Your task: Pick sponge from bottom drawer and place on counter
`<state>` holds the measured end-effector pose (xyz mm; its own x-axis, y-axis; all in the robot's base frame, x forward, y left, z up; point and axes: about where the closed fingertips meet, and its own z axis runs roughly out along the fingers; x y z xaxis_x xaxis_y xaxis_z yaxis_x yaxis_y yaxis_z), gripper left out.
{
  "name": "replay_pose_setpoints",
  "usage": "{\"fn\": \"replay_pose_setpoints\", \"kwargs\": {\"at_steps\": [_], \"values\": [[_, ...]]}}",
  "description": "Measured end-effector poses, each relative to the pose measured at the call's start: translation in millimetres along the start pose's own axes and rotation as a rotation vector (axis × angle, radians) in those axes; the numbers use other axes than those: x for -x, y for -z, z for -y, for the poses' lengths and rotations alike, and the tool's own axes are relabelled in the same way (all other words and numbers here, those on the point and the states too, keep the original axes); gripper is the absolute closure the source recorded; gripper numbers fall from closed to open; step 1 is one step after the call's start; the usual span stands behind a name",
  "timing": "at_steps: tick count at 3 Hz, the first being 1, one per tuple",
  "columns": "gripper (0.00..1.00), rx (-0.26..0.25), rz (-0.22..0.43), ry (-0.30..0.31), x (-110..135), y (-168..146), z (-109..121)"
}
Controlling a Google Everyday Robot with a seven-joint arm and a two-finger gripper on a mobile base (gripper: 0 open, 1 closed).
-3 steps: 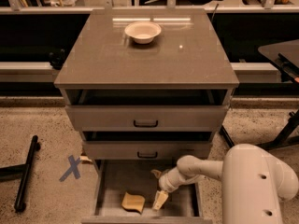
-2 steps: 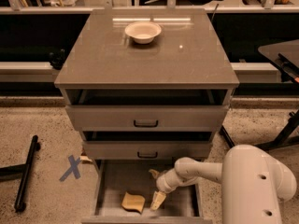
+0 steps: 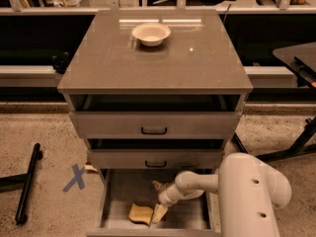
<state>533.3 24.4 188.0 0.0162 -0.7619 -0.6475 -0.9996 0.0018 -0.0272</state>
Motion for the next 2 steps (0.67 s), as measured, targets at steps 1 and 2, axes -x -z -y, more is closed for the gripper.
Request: {"fn": "replay_pose_setpoints", "kwargs": {"at_steps": [1, 2], "values": [[0.0, -0.009, -0.01, -0.018, -7, -22, 7], [0.0, -0.009, -0.024, -0.041, -10, -44, 9]]}}
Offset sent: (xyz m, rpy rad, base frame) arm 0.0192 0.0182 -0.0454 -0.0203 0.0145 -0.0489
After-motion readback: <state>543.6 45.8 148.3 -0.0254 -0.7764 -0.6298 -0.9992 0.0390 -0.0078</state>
